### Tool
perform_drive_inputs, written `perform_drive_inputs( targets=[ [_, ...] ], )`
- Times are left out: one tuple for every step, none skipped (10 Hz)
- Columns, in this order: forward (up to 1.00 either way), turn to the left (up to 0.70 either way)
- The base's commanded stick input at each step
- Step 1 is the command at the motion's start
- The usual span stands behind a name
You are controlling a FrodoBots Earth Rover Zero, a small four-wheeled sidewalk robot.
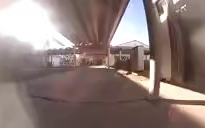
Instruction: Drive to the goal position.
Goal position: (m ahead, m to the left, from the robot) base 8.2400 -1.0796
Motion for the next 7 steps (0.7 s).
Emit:
perform_drive_inputs(
  targets=[
    [0.7, 0.0],
    [0.7, 0.0],
    [0.7, 0.0],
    [0.7, 0.0],
    [0.7, 0.12],
    [0.7, 0.29],
    [0.7, 0.25]
  ],
)
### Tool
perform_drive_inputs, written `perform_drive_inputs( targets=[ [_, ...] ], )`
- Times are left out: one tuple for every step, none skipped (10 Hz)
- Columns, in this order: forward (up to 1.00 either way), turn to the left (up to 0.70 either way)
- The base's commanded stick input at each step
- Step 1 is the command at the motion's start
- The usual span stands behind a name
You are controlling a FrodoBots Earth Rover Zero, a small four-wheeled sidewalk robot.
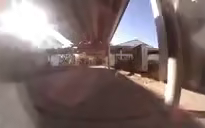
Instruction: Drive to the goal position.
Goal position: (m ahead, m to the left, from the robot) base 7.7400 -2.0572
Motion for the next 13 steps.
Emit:
perform_drive_inputs(
  targets=[
    [0.7, 0.08],
    [0.7, 0.0],
    [0.7, 0.0],
    [0.7, 0.0],
    [0.7, 0.0],
    [0.7, 0.0],
    [0.7, 0.0],
    [0.7, 0.0],
    [0.7, 0.0],
    [0.7, 0.0],
    [0.7, 0.0],
    [0.7, 0.0],
    [0.7, 0.0]
  ],
)
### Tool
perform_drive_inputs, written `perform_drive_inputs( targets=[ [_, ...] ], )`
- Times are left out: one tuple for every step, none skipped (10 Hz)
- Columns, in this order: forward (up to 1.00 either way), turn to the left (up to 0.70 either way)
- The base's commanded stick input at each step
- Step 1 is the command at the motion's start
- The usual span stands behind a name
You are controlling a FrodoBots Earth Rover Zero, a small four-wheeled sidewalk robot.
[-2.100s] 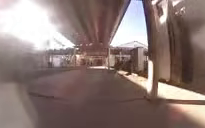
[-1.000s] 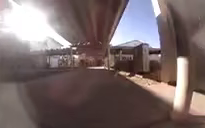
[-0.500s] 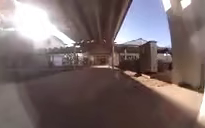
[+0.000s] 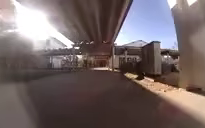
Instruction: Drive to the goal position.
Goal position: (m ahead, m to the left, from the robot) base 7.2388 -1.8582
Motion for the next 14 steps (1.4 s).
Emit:
perform_drive_inputs(
  targets=[
    [0.7, 0.0],
    [0.7, 0.0],
    [0.7, 0.0],
    [0.7, 0.0],
    [0.7, 0.0],
    [0.7, 0.0],
    [0.7, 0.0],
    [0.7, 0.0],
    [0.7, 0.0],
    [0.7, 0.0],
    [0.7, 0.0],
    [0.7, 0.0],
    [0.7, 0.0],
    [0.7, 0.0]
  ],
)
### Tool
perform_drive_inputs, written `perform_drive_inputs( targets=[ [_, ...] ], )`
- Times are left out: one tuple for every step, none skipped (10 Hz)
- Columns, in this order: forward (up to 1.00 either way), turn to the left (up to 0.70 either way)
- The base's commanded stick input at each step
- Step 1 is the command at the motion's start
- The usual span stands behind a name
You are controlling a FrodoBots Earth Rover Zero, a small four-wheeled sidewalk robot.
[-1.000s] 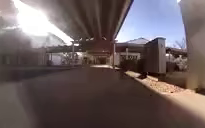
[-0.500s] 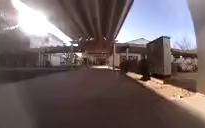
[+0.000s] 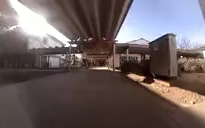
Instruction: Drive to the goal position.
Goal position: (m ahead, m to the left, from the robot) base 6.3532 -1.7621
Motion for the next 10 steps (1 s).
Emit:
perform_drive_inputs(
  targets=[
    [0.7, 0.0],
    [0.7, 0.0],
    [0.7, 0.0],
    [0.7, 0.0],
    [0.7, 0.0],
    [0.7, 0.0],
    [0.7, 0.0],
    [0.7, 0.0],
    [0.7, 0.0],
    [0.7, 0.0]
  ],
)
